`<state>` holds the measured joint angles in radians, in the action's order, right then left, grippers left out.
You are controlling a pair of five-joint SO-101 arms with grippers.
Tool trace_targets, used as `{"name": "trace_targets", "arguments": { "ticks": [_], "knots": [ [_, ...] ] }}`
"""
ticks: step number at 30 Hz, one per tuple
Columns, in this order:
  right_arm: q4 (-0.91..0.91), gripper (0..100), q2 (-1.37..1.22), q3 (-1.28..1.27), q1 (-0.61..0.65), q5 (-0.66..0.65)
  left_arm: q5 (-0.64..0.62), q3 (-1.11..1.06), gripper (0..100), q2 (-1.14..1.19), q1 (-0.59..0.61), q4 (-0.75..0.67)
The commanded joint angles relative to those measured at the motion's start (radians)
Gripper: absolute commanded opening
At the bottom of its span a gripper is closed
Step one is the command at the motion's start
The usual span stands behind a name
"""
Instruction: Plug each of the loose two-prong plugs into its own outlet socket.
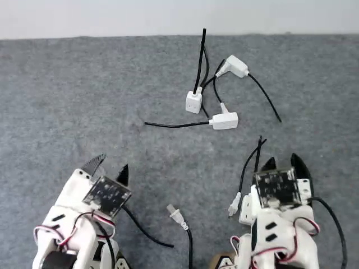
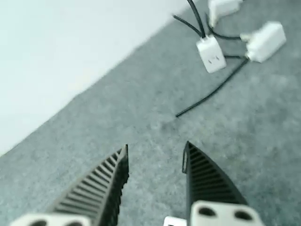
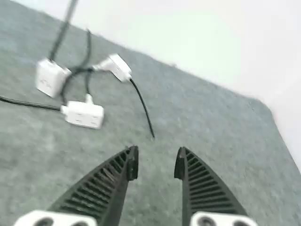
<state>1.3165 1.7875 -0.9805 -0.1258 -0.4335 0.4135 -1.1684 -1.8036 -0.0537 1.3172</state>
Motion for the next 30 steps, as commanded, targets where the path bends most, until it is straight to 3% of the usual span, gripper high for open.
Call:
{"name": "trace_targets", "arguments": {
  "ticks": [1,13,20,26,30],
  "knots": [
    [0.051,15.4,-0.136,0.149,0.07,0.035,-0.017,-0.012,18,-0.017,0.084,-0.051],
    [0.171,15.2,-0.803,0.404,0.219,0.083,-0.313,-0.246,18,-0.017,0.295,-0.322],
    [0.182,15.4,-0.964,0.402,0.228,0.29,-0.321,-0.346,18,-0.017,0.313,-0.431],
    [0.168,15.4,-1.052,0.245,0.228,0.342,-0.321,-0.348,18,-0.017,0.31,-0.43],
    [0.015,15.4,-1.07,0.08,0.222,0.328,-0.321,-0.349,18,-0.017,0.308,-0.43]
  ]
}}
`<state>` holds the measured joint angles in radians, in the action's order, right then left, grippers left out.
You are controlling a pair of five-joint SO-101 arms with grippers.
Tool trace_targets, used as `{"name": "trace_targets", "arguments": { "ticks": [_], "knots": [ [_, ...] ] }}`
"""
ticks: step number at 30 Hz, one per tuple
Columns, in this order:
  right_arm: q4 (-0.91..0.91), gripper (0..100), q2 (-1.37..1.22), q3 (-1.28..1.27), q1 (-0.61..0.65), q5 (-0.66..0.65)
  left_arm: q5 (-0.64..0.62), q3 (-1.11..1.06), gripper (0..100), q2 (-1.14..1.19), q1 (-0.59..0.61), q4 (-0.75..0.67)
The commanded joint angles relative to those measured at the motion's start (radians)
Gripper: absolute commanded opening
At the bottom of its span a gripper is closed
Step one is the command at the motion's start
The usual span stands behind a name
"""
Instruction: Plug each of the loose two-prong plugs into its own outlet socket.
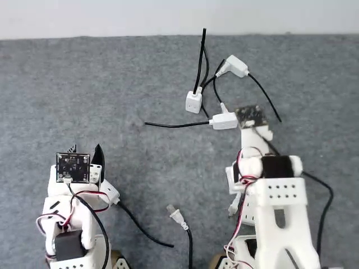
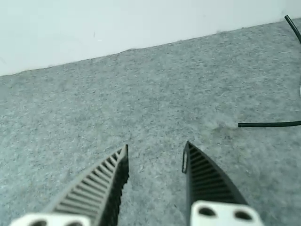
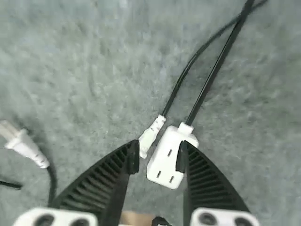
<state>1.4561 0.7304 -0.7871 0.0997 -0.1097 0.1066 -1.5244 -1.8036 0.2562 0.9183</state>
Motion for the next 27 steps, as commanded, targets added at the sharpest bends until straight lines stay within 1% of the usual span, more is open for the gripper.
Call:
{"name": "trace_targets", "arguments": {
  "ticks": [1,3,6,8,12,19,22,27],
  "knots": [
    [-0.17,15.3,-0.013,-0.149,-0.004,0.005,-0.014,0.005,18,-0.017,-0.002,-0.031],
    [-0.242,15.3,-0.015,-0.21,-0.005,0.008,-0.014,-0.002,18,-0.017,-0.002,-0.035],
    [-0.282,15.4,-0.015,-0.281,0.01,0.014,-0.014,-0.005,18,-0.017,-0.002,-0.038],
    [-0.282,15.4,-0.015,-0.305,0.039,0.063,-0.014,-0.007,18,-0.017,-0.002,-0.038],
    [-0.262,15.4,-0.024,-0.328,0.082,0.213,-0.014,-0.008,18,-0.017,-0.002,-0.038],
    [-0.269,15.4,-0.024,-0.334,0.094,0.325,-0.014,-0.01,18,-0.017,-0.002,-0.038],
    [-0.269,15.4,-0.024,-0.344,0.09,0.353,-0.014,-0.01,18,-0.017,-0.002,-0.038],
    [-0.303,15.4,-0.024,-0.351,0.087,0.353,-0.014,-0.01,18,-0.017,-0.002,-0.038]
  ]
}}
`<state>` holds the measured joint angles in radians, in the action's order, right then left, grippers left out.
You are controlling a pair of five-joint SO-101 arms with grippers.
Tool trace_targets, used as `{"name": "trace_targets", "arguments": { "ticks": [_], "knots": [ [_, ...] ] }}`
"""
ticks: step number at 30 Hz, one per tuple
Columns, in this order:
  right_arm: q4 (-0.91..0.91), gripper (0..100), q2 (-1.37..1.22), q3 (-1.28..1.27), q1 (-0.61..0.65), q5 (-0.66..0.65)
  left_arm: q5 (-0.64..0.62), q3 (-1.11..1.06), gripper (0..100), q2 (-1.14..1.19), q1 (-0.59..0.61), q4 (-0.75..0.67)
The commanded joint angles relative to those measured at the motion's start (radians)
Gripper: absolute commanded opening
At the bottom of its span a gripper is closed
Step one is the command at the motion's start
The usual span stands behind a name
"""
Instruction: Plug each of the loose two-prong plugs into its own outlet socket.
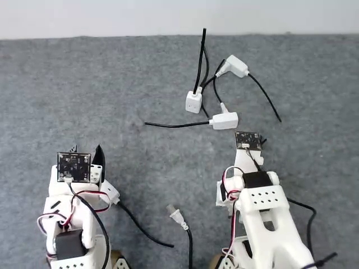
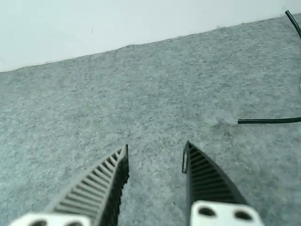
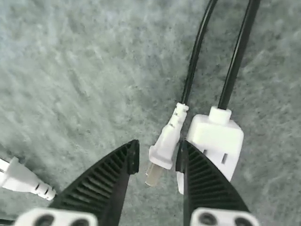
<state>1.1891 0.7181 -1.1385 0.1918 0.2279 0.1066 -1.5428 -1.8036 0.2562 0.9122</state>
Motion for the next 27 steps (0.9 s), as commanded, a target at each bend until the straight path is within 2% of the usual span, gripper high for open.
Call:
{"name": "trace_targets", "arguments": {
  "ticks": [1,15,19,24,27],
  "knots": [
    [-0.042,15.4,-0.012,0.0,-0.005,0.015,-0.014,0.008,18,-0.017,-0.002,-0.032],
    [-0.11,15.4,-0.012,0.006,-0.005,0.017,-0.014,0.008,18,-0.017,-0.002,-0.032],
    [-0.091,15.4,-0.013,0.002,-0.004,0.074,-0.014,0.007,18,-0.017,-0.002,-0.032],
    [-0.019,15.4,-0.013,0.0,-0.01,0.072,-0.014,0.001,18,-0.017,-0.003,-0.034],
    [-0.007,15.4,-0.013,0.0,-0.067,0.072,-0.014,0.001,18,-0.017,-0.003,-0.034]
  ]
}}
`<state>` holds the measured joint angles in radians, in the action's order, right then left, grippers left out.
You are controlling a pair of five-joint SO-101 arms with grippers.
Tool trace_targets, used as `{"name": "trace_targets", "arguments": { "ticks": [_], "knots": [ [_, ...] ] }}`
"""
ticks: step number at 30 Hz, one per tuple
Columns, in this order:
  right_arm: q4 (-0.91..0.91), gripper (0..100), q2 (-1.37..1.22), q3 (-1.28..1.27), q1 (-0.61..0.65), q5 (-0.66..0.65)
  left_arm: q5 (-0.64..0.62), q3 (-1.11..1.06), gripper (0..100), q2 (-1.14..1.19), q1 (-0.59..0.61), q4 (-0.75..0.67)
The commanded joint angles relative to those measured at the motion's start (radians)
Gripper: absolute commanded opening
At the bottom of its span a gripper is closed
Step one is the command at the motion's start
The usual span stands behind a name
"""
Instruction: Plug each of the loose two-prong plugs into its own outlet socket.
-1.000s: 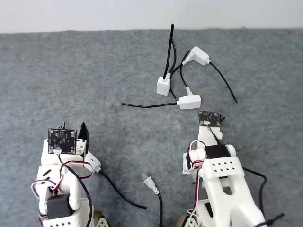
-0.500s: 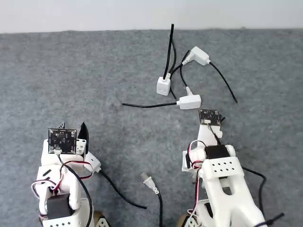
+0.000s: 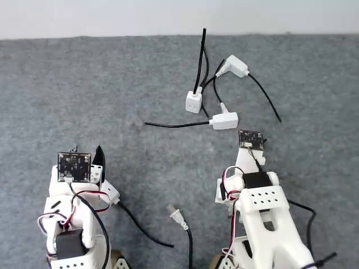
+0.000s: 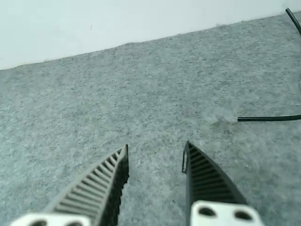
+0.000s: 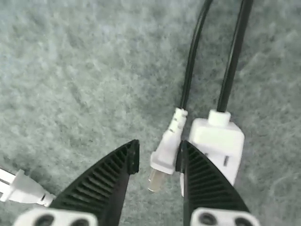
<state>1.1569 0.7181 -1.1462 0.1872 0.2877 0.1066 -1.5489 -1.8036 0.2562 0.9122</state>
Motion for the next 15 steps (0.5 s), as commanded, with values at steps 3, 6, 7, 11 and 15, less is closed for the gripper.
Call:
{"name": "trace_targets", "arguments": {
  "ticks": [3,6,7,11,15],
  "knots": [
    [0.056,15.4,-0.013,0.008,-0.124,-0.026,-0.014,0.005,18,-0.017,-0.003,-0.034],
    [0.087,15.4,-0.013,0.012,-0.148,-0.118,-0.012,0.005,18,-0.017,-0.011,-0.034],
    [0.087,15.4,-0.013,0.012,-0.15,-0.141,-0.012,0.005,18,-0.017,-0.021,-0.034],
    [0.084,15.4,-0.013,0.009,-0.102,-0.153,-0.011,0.005,18,-0.017,-0.037,-0.031],
    [0.019,15.4,-0.013,-0.005,-0.048,-0.081,-0.011,0.005,18,-0.017,-0.037,-0.031]
  ]
}}
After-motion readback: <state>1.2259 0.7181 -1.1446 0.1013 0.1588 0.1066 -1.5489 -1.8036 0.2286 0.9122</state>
